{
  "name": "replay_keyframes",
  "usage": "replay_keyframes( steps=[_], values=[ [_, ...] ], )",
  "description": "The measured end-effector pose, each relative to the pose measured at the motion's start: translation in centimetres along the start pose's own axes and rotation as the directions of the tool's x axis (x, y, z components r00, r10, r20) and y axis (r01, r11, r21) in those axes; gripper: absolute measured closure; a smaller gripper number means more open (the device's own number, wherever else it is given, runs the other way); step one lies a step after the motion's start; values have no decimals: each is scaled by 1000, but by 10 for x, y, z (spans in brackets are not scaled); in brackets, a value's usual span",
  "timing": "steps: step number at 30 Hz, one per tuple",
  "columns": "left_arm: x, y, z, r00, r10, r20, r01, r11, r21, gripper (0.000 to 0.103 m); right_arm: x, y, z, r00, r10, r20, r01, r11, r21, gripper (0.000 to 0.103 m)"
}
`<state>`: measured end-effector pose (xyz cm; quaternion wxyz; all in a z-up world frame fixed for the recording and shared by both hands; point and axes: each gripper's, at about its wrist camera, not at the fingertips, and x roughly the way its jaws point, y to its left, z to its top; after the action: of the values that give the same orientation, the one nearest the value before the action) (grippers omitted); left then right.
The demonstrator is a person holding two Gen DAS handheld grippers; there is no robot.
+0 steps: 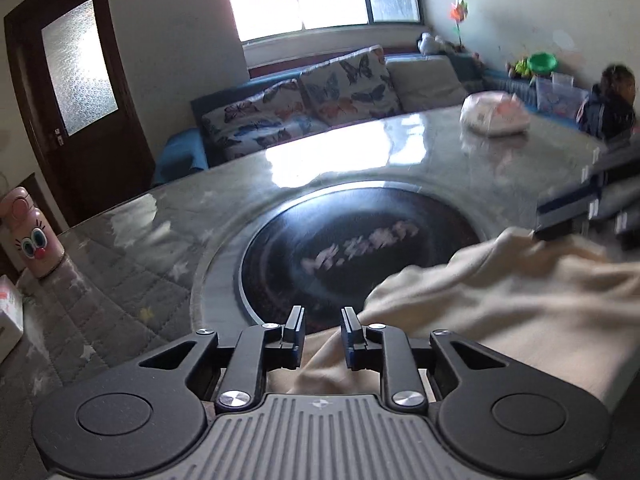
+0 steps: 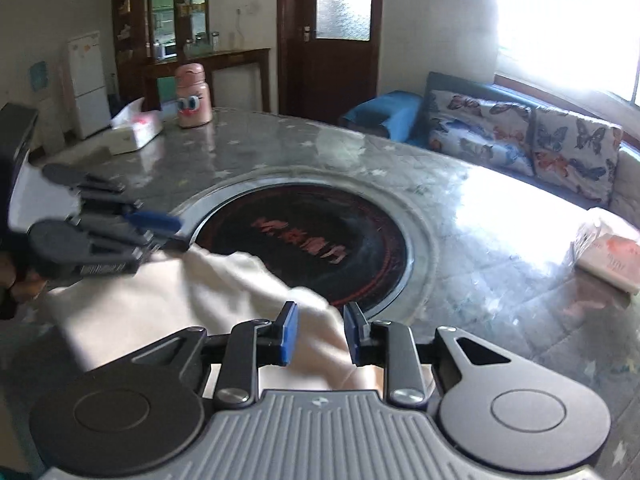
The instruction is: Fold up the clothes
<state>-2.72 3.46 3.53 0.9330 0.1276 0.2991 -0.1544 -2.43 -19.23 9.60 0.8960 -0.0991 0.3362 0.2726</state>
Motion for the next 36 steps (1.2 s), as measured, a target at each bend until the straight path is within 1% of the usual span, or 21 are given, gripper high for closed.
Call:
replay_keyframes(
  steps=[2,4,7,8,12,14,18,23,26,27,28,29,31,32,34,35,36],
  values=[
    [-6,-6,4,999,-44,13,44,999,-23,81,2,1,-5,1000,4,-18,-4,1000,-4,83],
    [-9,-13,7,996,-87,19,88,995,-39,81,8,-3,-10,999,1,-35,0,1000,19,84],
    [-5,-28,6,991,-132,3,133,991,-31,81,18,-9,-14,999,-24,-45,27,998,58,86],
    [-2,-31,4,990,-138,-8,138,990,-30,81,19,-13,-15,999,-23,-41,26,997,74,87],
    [15,-35,-5,990,-126,-58,124,991,-50,81,5,-23,-13,999,-34,-5,34,993,113,86],
    [18,-32,-8,990,-129,-59,125,990,-71,81,-2,-26,-15,999,-38,-2,38,992,119,86],
    [19,-31,-9,990,-130,-55,125,989,-77,81,-14,-30,-27,998,-37,-41,42,992,115,86],
    [19,-32,-10,991,-124,-54,119,989,-84,81,-12,-30,-41,998,-32,-62,40,991,131,86],
    [19,-32,-10,991,-121,-55,116,990,-82,81,-9,-26,-43,998,-37,-55,44,991,128,87],
    [19,-32,-10,991,-120,-54,115,990,-81,81,-8,-23,-43,997,-49,-51,55,992,114,95],
    [19,-32,-10,991,-119,-54,114,990,-81,81,-8,-20,-42,997,-65,-46,69,993,97,97],
    [19,-32,-10,992,-118,-54,113,990,-80,80,-10,-17,-42,995,-87,-42,90,993,75,98],
    [19,-32,-11,992,-116,-53,112,991,-78,80,-15,-9,-39,987,-156,-25,156,988,11,99],
    [19,-32,-11,992,-115,-52,111,991,-77,80,-16,-8,-38,985,-173,-21,173,985,-3,99],
    [19,-32,-11,992,-113,-51,109,991,-76,80,-12,-12,-39,985,-167,-38,167,986,16,99],
    [19,-32,-11,992,-112,-51,108,991,-77,80,-8,-14,-42,987,-152,-52,153,988,24,98],
    [19,-32,-11,992,-112,-51,108,991,-78,80,-8,-18,-43,989,-138,-48,140,989,43,97]
  ],
)
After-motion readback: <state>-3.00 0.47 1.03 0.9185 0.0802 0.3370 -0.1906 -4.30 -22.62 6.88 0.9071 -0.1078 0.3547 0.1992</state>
